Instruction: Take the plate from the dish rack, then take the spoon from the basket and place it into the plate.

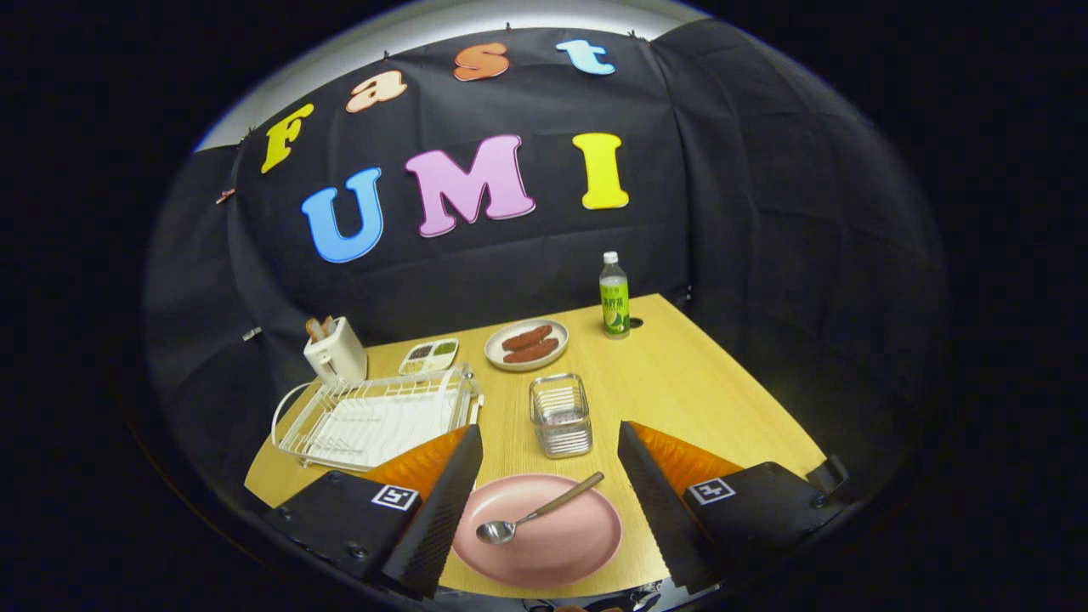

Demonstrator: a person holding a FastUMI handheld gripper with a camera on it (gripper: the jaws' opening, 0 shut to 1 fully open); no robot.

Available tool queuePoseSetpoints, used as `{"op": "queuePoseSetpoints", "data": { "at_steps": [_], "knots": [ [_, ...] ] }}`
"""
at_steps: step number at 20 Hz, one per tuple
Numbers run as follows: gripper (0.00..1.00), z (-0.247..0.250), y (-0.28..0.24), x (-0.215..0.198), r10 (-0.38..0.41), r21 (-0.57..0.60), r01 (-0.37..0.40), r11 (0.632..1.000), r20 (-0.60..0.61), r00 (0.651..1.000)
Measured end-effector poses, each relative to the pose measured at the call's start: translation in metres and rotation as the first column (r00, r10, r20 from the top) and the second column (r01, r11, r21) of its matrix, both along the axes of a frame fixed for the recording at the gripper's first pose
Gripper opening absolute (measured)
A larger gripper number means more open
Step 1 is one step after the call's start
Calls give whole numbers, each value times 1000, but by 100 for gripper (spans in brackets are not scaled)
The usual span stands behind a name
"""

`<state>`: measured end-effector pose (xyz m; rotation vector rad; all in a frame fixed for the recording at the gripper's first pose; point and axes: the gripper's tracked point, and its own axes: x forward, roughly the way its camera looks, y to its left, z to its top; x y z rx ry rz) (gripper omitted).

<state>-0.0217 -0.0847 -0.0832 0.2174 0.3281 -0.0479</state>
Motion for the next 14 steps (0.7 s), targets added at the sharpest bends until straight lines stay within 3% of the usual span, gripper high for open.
{"op": "queuePoseSetpoints", "data": {
  "at_steps": [4,8,10,14],
  "knots": [
    [98,76,-19,10,-48,-34,54,998,154,987],
    [98,153,-30,4,-65,-110,105,988,319,946],
    [98,177,-35,-4,-59,-159,124,979,363,930],
    [98,196,-38,-15,-76,-148,145,978,393,916]
  ]
}}
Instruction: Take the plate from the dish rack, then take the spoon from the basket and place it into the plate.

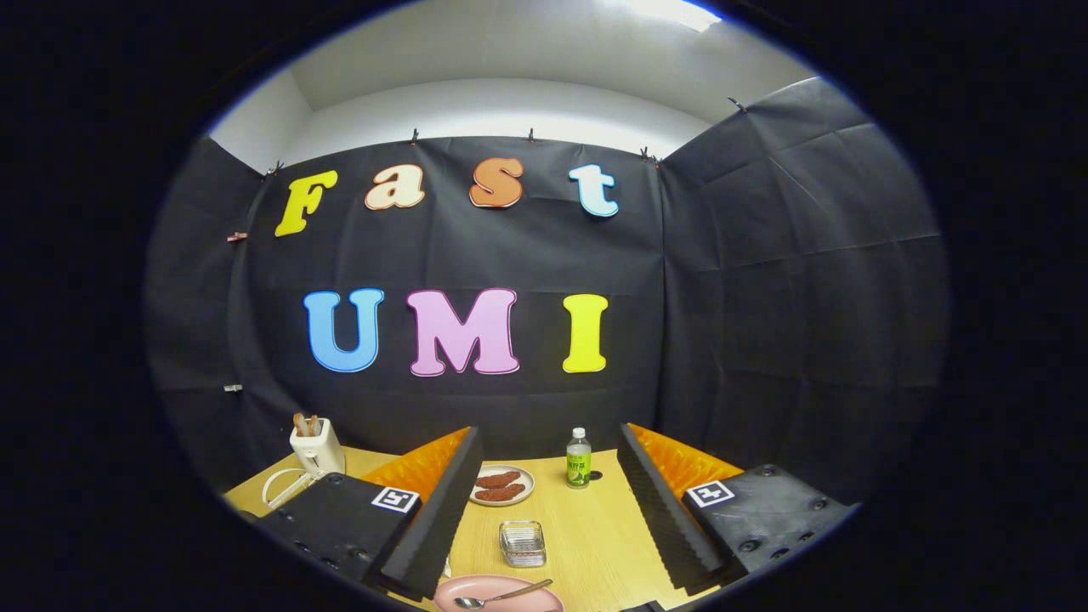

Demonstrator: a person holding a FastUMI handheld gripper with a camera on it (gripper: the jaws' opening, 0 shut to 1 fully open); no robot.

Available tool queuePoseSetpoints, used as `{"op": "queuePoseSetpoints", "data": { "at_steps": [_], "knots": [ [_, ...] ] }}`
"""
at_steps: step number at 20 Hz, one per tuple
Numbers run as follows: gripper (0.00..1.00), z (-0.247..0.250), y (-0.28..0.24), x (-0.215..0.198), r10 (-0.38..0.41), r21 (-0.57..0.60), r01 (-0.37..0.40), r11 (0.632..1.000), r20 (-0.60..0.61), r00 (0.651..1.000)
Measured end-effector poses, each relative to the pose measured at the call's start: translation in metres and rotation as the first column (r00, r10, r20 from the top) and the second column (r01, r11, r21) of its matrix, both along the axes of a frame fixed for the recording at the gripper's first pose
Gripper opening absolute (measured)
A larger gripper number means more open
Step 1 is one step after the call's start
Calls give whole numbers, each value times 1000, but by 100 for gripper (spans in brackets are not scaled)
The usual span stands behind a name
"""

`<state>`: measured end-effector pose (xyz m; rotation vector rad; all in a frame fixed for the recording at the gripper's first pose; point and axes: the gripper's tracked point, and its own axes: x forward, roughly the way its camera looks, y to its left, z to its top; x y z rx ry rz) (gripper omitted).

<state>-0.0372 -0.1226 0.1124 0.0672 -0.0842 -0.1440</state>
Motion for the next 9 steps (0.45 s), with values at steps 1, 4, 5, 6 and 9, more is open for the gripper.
{"op": "queuePoseSetpoints", "data": {
  "at_steps": [1,4,5,6,9],
  "knots": [
    [98,0,0,-1,0,4,0,1000,-1,1000],
    [98,-11,-2,1,1,-7,-1,1000,-24,1000],
    [98,-15,-2,2,2,-6,-2,1000,-31,1000],
    [98,-18,0,4,7,3,-7,1000,-37,999],
    [98,-26,4,11,28,30,-26,999,-59,998]
  ]
}}
